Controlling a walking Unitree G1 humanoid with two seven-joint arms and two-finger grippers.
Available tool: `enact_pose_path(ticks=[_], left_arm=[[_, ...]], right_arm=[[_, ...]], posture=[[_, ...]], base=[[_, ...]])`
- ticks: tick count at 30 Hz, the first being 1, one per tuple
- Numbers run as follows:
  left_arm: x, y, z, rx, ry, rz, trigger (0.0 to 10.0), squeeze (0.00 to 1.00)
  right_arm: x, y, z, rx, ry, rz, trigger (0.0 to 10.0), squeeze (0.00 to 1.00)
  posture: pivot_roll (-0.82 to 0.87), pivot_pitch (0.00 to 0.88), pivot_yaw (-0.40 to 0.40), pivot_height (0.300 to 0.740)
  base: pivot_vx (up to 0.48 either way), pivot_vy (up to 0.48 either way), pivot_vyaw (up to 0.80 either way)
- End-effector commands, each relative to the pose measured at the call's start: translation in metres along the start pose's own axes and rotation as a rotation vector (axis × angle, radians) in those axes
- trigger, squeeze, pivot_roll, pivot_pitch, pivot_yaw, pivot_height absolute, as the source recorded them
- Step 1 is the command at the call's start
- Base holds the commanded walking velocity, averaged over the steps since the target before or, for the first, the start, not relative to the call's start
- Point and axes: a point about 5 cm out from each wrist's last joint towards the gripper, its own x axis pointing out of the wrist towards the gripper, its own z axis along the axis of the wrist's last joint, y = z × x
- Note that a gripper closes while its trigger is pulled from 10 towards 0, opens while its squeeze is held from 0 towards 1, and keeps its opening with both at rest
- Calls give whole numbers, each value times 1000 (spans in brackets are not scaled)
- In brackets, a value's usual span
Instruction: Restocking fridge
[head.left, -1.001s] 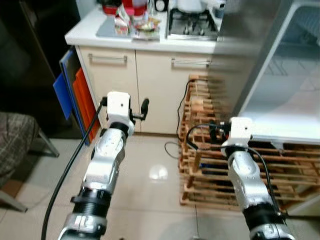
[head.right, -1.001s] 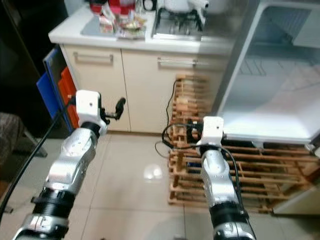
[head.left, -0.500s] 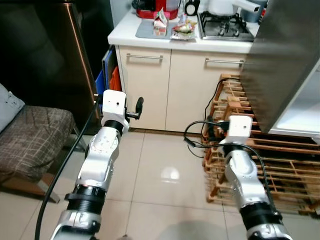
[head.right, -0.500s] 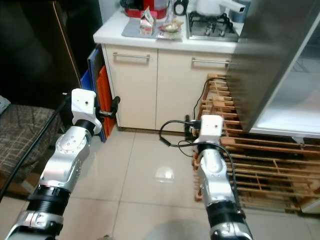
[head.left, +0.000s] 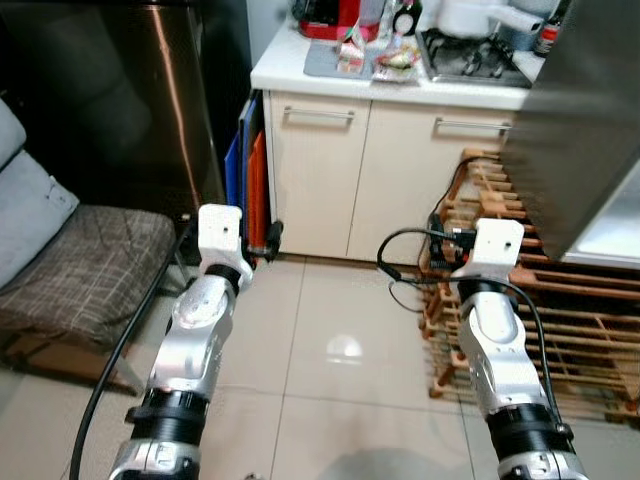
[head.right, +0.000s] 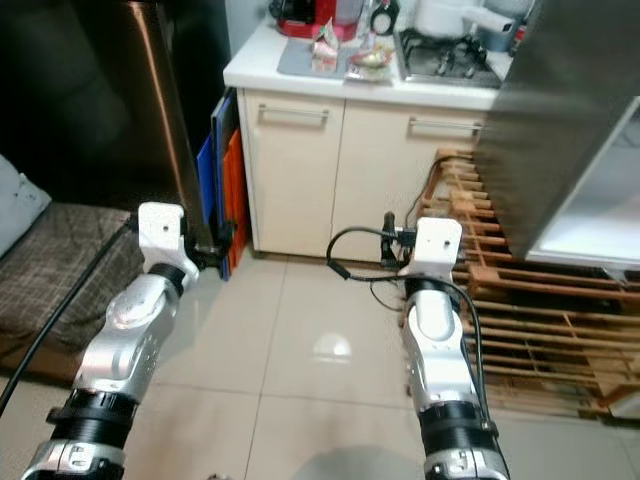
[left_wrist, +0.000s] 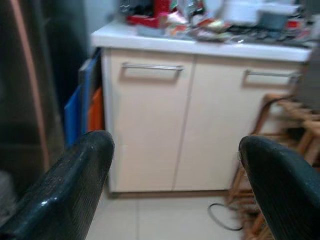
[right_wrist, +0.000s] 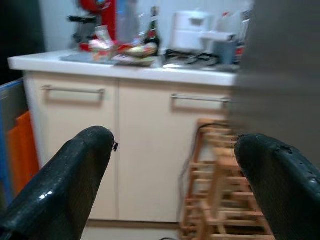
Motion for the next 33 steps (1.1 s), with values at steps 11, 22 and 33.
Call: enact_pose_path(ticks=[11, 22, 33], left_arm=[[5, -6, 18, 31, -83, -16, 10000, 0], [8, -9, 25, 62, -110, -29, 10000, 0], [13, -12, 31, 68, -134, -28, 10000, 0]], right_arm=[[5, 8, -1, -8, 20, 24, 10000, 0], [7, 11, -5, -4, 41, 22, 10000, 0], [12, 7, 4, -13, -6, 4, 10000, 0]], posture=[[-35, 0, -10, 740], [-36, 0, -9, 740], [-34, 0, -18, 740]], base=[[480, 0, 0], [480, 0, 0], [480, 0, 0]])
